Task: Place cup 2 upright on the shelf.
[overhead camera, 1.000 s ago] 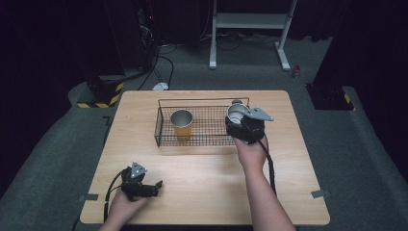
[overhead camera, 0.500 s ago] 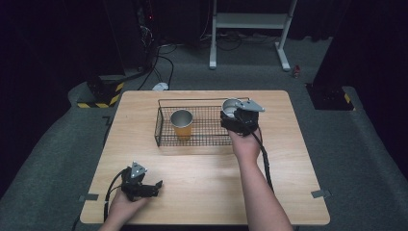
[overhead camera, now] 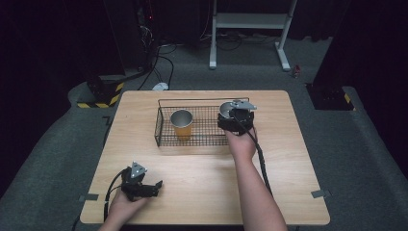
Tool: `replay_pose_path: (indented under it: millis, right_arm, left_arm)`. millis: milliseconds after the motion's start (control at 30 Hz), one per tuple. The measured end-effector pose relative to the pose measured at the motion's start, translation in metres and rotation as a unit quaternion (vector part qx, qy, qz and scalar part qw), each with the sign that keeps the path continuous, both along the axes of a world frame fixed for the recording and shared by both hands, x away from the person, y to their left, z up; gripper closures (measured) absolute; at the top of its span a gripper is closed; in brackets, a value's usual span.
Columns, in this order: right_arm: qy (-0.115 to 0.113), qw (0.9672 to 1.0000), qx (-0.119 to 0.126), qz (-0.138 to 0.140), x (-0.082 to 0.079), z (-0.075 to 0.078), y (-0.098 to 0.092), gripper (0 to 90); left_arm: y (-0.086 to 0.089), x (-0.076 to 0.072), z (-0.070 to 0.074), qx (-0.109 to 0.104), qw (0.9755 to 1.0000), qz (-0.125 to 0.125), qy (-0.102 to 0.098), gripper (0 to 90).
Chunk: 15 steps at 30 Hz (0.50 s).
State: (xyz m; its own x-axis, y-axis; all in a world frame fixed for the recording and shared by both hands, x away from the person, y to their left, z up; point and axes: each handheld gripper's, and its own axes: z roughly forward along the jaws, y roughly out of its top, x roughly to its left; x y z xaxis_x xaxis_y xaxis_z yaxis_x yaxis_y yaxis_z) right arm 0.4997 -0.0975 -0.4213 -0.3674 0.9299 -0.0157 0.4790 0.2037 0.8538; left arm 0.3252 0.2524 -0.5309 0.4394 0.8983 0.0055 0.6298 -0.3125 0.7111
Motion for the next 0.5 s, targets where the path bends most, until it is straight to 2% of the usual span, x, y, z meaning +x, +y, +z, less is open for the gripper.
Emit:
replay_pose_path:
  millis: [500]
  right_arm:
    - [0.041, 0.9988, -0.027, -0.002, 0.017, -0.027, 0.014, 18.6]
  left_arm:
    - [0.000, 0.000, 0.000, 0.001, 1.0000, -0.001, 0.000, 0.4]
